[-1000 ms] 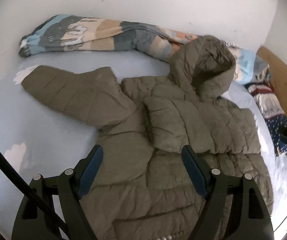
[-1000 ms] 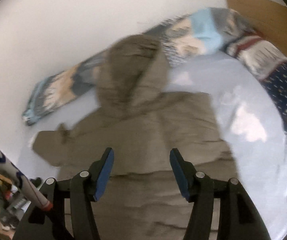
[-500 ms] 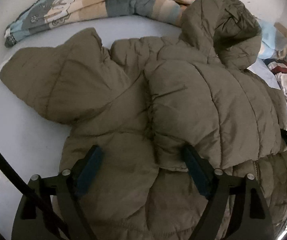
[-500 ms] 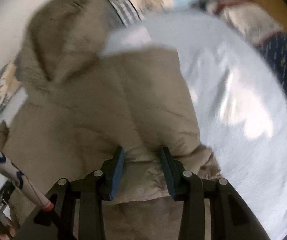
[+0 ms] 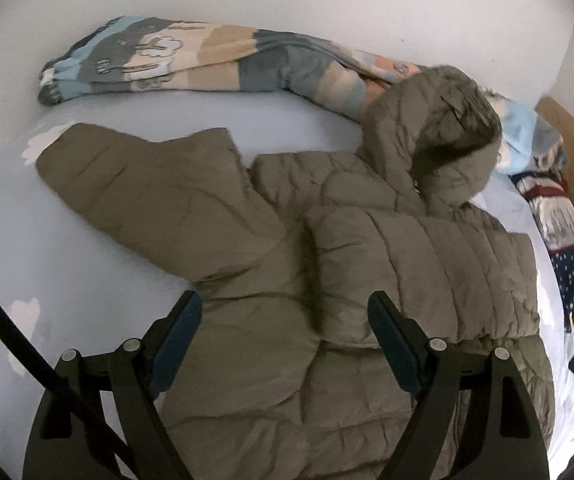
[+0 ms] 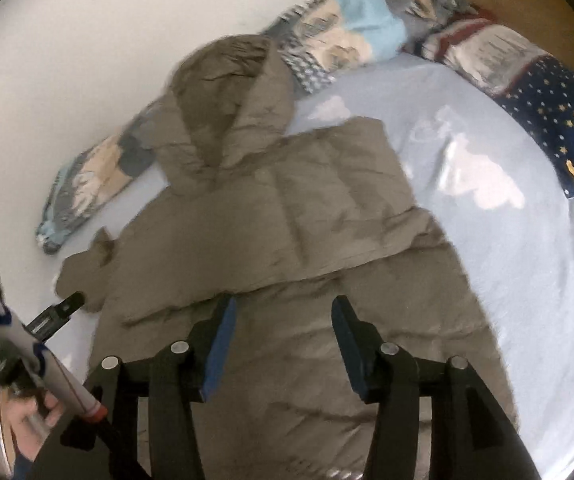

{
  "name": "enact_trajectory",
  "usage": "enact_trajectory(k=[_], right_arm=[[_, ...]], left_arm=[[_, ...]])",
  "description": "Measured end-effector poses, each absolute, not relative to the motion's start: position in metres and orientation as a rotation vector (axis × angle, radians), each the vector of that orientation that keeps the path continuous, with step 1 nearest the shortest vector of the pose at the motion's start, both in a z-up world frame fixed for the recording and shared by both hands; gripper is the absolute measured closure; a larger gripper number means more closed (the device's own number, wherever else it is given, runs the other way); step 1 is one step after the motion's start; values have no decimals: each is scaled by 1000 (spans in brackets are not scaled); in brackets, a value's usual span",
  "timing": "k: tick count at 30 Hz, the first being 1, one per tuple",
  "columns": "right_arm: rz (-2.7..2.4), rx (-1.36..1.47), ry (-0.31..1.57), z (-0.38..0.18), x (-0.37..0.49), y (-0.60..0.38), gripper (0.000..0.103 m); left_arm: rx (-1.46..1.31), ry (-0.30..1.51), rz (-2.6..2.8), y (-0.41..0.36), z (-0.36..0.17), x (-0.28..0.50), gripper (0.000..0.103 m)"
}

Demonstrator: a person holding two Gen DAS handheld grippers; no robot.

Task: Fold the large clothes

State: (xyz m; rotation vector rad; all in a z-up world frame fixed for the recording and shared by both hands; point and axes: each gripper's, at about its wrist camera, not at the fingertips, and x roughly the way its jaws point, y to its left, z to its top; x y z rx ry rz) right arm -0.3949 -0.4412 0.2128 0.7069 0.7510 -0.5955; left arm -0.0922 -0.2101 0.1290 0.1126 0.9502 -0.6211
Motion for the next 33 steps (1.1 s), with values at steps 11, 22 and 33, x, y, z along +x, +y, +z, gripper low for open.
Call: enact_trajectory(k=[11,22,33], right_arm=[[-492,543,793,187,-337,-427,44],[-455,517,776,189,-332,-432,44],[-388,509,795,182,-322,-418,44]], left_arm=[[-20,988,-478,-111,141,-24,19],[-250,1159,-210,4,114,137,43],[-701,1152,-223,37,43,225,65]])
